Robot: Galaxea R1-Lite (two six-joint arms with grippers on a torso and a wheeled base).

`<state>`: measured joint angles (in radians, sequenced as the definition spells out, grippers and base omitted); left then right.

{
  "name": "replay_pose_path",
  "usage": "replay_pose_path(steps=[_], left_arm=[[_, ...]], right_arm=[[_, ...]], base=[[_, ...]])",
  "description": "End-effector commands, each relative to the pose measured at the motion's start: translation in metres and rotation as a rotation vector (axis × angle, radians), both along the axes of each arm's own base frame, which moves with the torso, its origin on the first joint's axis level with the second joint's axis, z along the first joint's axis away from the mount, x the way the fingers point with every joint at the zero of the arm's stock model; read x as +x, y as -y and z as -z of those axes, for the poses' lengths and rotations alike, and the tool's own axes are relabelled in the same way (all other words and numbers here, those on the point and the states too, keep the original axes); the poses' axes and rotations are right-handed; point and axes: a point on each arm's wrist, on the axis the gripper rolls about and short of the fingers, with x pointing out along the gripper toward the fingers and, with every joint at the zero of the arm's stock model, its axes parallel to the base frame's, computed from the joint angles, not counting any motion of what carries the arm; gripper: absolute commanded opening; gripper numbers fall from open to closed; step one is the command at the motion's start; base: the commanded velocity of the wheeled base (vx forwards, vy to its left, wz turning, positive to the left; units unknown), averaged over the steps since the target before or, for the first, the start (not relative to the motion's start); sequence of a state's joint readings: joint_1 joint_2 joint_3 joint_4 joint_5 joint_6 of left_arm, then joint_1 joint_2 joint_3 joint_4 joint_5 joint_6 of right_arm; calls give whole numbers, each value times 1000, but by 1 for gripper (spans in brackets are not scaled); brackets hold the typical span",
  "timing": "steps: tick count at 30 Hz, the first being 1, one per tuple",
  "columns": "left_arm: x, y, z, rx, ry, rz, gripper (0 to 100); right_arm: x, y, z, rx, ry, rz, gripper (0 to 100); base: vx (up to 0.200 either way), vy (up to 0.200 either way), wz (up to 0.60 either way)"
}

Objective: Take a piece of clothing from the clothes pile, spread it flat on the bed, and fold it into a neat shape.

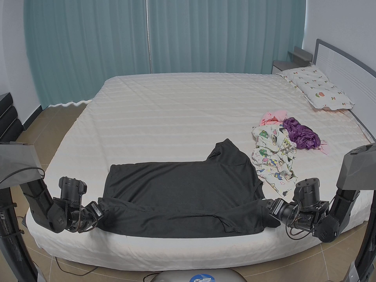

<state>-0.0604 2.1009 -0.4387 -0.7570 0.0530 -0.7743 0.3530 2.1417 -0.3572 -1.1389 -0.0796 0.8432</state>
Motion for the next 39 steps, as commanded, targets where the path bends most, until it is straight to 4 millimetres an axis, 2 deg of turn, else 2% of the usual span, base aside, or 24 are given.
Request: replay_pose_path(steps=[1,5,14,18,26,33,39], left_arm=[[1,-6,-6,-25,24,-7,100],[2,-17,-7,-82,26,-8,100],[8,-17,-8,-93,45,-2,100],[23,-18,-13,-115,88,-31,100],[50,-17,-23,-111,131,-42,100],[57,-17,-15,-110,123,-36,100],[76,-18,-15,-113,157,-29,100]], right_arm=[[17,-8,6,13,23,-8,100],[19,-14,14,16,11,-20,100],[31,-12,9,126,37,-9,100],[28,-5,12,148,40,23,100],[27,-7,13,149,37,13,100],[25,-7,14,145,32,10,100],[24,-7,17,131,23,2,100]], base=[[0,0,0],[100,0,0],[156,0,0],[0,0,0],[0,0,0],[171,0,0],[0,0,0]])
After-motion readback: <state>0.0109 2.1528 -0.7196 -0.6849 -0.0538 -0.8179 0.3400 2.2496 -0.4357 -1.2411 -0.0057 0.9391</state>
